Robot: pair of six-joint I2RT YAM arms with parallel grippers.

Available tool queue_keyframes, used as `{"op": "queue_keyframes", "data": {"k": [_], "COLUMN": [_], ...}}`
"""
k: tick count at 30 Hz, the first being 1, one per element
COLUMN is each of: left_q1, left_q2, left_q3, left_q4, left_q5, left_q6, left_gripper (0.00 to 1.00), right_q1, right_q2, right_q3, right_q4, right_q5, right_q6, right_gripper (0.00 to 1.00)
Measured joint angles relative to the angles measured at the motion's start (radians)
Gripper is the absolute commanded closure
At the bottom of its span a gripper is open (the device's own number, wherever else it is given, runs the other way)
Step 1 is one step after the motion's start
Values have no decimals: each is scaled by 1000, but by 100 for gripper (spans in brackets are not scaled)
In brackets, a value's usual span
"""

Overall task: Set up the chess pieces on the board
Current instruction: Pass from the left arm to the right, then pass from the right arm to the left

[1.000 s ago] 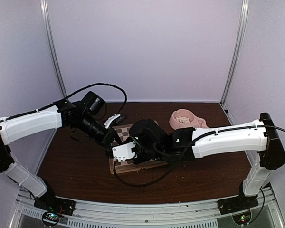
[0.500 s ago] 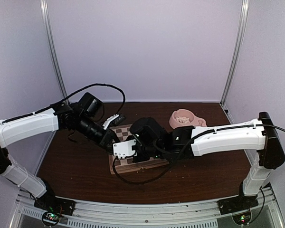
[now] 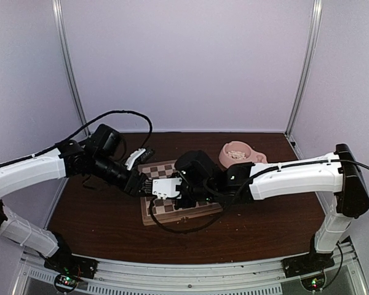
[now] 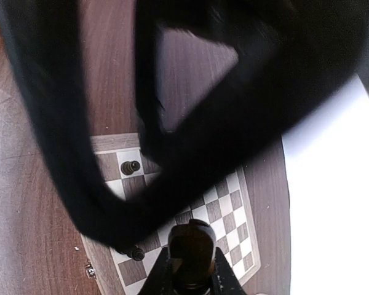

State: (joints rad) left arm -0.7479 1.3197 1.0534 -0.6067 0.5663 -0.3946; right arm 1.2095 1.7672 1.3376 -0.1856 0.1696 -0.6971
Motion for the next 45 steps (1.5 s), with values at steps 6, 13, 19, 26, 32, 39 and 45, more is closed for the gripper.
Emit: {"op": "queue_keyframes", "data": {"k": [6,13,19,26,32,39,45], "left_q1": [0,0,-25,-71,-85,-123,-131], "left_q2": [-146,-239,-243,-235,-212,-162,-143], "left_q3": [-152,-290,-341,-352,-356,-345,-320], "left_q4": [159,405,598,719,746,731,738], "left_q5": [-79,-169,-219,-258,-290,-368,-389], "left_q6": [-63,-168,-237,-249,-269,-270,-269], "left_gripper": [44,47,47,49,56,55,61], "right_q1": [-55,-93,-97,-121,-124,-124,-124], "right_q2": [-42,-96,-106,-106,-106,-103,-102], "right_q3": [-63,-156,-159,-153,-153,-153,-153], "right_q4": [45,159,229,257,273,272,269], "right_q5": [-37,-94,-141,-246,-276,-277,-270], "right_q6": [109,284,418,568,609,619,618], "right_gripper": [90,90,91,90,89,88,88]}}
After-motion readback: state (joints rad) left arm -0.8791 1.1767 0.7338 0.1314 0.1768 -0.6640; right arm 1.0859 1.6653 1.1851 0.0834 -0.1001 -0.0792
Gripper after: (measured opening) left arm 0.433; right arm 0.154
